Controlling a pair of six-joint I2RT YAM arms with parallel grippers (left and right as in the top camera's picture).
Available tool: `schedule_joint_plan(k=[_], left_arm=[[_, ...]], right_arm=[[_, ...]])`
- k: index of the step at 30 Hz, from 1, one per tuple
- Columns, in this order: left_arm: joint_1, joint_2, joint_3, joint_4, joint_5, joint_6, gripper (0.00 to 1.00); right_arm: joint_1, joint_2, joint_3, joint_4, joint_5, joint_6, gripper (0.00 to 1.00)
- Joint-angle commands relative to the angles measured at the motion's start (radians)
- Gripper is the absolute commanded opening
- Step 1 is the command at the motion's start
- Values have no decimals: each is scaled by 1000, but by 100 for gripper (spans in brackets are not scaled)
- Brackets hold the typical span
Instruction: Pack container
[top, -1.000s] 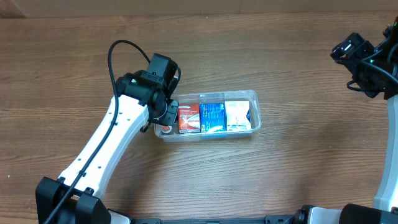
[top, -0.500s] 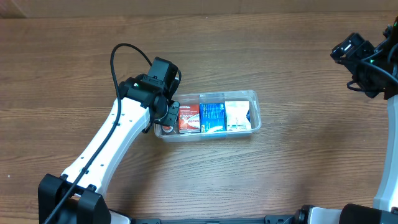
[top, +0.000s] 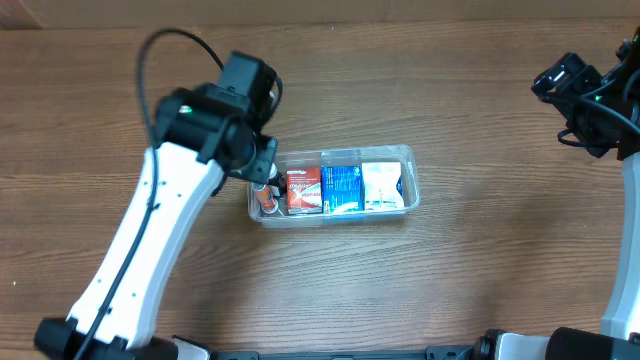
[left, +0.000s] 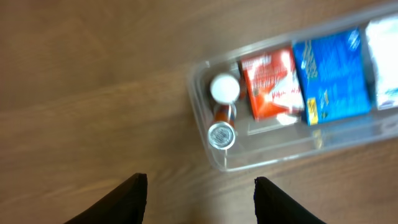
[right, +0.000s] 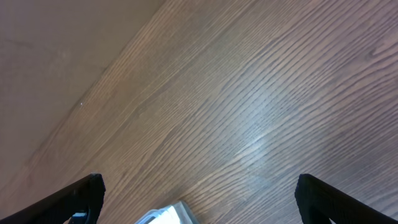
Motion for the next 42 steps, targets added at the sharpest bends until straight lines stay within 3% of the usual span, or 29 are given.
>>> schedule_joint_plan(k=[1,2,4,10,11,12,13,19,25,34,37,39,42], left_arm=[[23,-43,251,-170,-165,-90,57],[53,-87,286,-192,-187,-125,48],[86,-154,289,-182,-190,-141,46],[123,-465,268,-170,-337,-276,56],[123,-538,240,-165,-366,-294,61],[123,-581,212,-158,-384,-300,88],[123,-629,169,-145,-405,-307,100],[123,-753,-27,-136,-390,-371,100],[123,-728,-48,-134,-281,-381,100],[124,-724,-80,-138,-248,-372,100],[179,-773,-227,15,-224,-235,100],[248,-861,-417,229,-80,-101,100],[308,-995,-665,471,61,-13,100]], right_arm=[[1,-15,3,5,-1,-6,100],[1,-15,3,5,-1,-6,100],[1,-15,3,5,-1,-6,100],[1,-15,3,5,-1,-6,100],[1,-15,3,5,-1,-6,100],[1,-15,3,5,-1,-6,100],[1,-15,3,6,-1,-6,100],[1,-15,3,5,-1,-6,100],[1,-15,3,5,-1,-6,100],[1,-15,3,6,-1,-6,100],[1,-15,3,6,-1,-6,100],[1,-15,3,5,-1,-6,100],[1,-15,3,5,-1,-6,100]])
